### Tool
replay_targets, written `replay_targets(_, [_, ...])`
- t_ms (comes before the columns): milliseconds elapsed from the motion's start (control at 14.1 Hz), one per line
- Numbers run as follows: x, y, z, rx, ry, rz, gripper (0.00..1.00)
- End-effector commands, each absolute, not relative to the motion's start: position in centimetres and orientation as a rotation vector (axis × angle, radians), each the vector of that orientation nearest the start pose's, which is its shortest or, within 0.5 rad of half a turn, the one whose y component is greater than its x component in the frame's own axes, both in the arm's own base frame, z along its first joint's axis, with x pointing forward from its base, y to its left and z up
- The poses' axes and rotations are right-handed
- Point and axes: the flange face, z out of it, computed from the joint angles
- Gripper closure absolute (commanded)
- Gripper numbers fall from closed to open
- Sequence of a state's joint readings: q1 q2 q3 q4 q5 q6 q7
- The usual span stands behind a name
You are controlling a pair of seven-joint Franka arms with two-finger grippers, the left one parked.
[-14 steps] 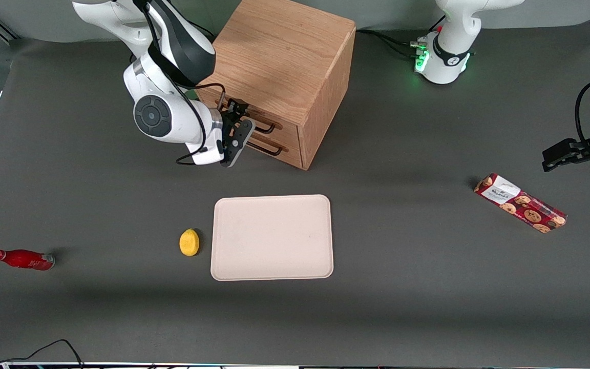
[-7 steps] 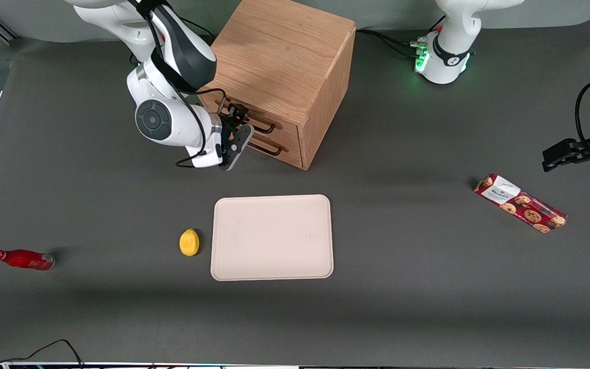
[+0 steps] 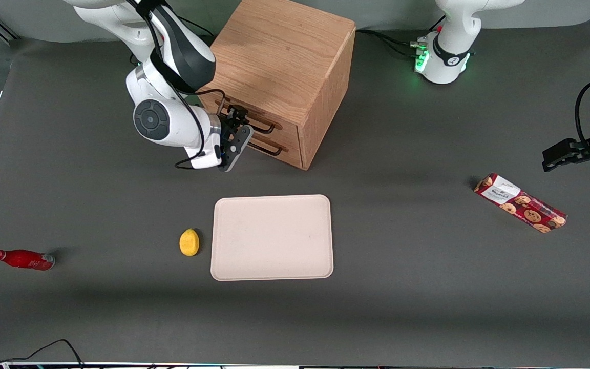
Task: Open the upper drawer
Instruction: 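Pull the upper drawer outward from the cabinet with the right gripper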
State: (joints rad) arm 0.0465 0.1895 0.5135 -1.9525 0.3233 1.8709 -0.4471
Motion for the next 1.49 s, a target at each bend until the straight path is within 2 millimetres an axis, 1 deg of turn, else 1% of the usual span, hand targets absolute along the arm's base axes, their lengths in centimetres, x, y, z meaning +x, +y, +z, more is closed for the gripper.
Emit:
replay_targets(0, [48.0, 30.5, 37.7, -2.491, -1.189, 0.344, 0.0])
replay_targets(71, [48.7, 29.5, 37.4, -2.507, -1.177, 0.341, 0.0])
replay_targets(284, [49.7, 28.9, 37.1, -2.534, -1.199, 0.326, 0.0])
replay_targets(497, [50.9, 28.4, 36.3, -2.549, -1.204, 0.325, 0.0])
replay_targets(568, [51.5, 28.0, 36.4, -2.56, -1.204, 0.317, 0.0])
replay_targets(639, [52.4, 27.0, 36.0, -2.571, -1.185, 0.318, 0.0])
replay_targets(781, [53.4, 26.3, 36.0, -2.554, -1.203, 0.305, 0.0])
replay_targets(852, [53.9, 25.7, 36.2, -2.563, -1.191, 0.302, 0.0])
replay_targets(923, [54.0, 25.3, 36.2, -2.565, -1.182, 0.312, 0.0])
replay_targets(1065, [54.5, 25.0, 36.8, -2.567, -1.182, 0.3, 0.0])
replay_targets(1278, [55.4, 23.3, 36.9, -2.551, -1.213, 0.287, 0.0])
replay_targets(1420, [56.2, 22.2, 37.3, -2.554, -1.216, 0.264, 0.0])
